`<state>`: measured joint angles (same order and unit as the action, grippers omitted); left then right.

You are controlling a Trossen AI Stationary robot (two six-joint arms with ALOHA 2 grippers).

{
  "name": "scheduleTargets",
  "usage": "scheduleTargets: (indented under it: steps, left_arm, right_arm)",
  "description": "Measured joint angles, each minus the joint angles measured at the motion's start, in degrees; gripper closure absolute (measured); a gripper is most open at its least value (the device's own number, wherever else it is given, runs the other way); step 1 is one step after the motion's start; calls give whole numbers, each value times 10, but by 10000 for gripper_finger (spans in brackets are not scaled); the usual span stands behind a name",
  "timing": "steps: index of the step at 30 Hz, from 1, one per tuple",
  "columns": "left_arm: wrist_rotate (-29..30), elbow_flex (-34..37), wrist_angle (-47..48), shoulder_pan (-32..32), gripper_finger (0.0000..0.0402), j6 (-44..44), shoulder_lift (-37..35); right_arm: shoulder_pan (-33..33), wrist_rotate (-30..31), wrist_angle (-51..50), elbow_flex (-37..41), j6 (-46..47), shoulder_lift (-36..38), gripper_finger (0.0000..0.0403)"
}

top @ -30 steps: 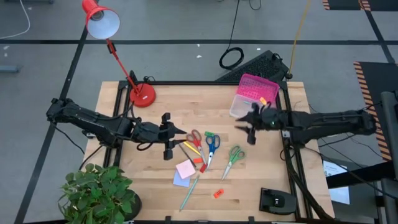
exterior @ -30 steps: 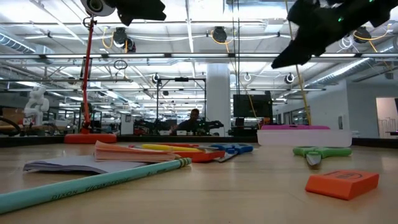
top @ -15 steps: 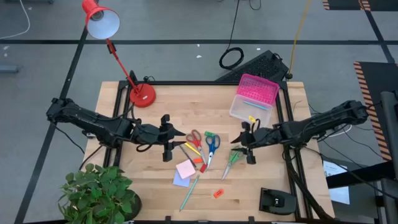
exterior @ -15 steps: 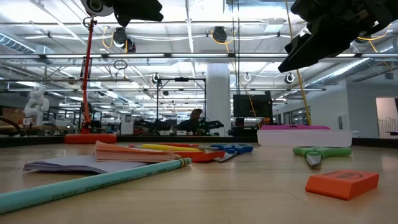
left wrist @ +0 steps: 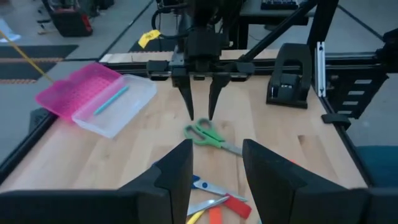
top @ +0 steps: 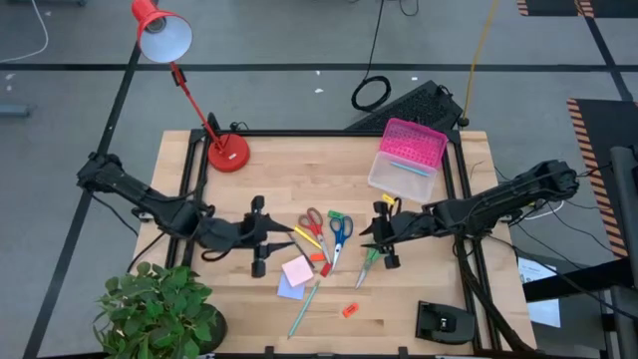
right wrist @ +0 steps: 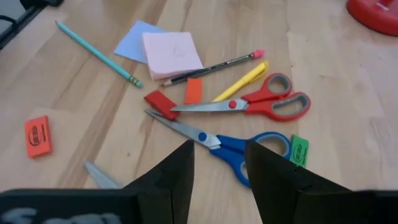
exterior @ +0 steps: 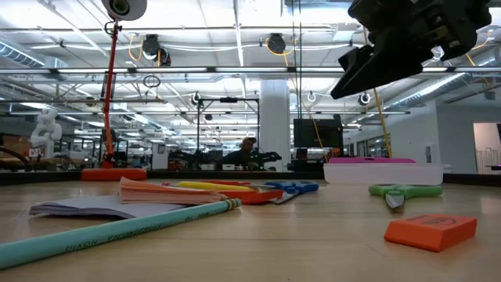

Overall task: Pack school essentials
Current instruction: Put the blue pencil into the supply box

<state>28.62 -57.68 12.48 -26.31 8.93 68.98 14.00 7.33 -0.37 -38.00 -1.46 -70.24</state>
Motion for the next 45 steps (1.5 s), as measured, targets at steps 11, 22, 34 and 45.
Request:
scheduleTargets:
  steps: [11, 22, 34, 45]
  left_arm:
    - [14, 0, -2, -3, 257, -7, 15]
    - [-72, 0, 40, 38, 256, -43, 64]
    - [-110, 1, 164, 35, 256, -104, 157]
    - [-167, 0, 144, 104, 257, -196, 267]
  right_arm:
    - [11, -1, -11, 0, 8, 0, 266]
    - [11, -1, -20, 0, 6, 0, 266]
    - [10, -1, -16, 0, -2, 1, 266]
    - [10, -1, -14, 0, 3, 1, 266]
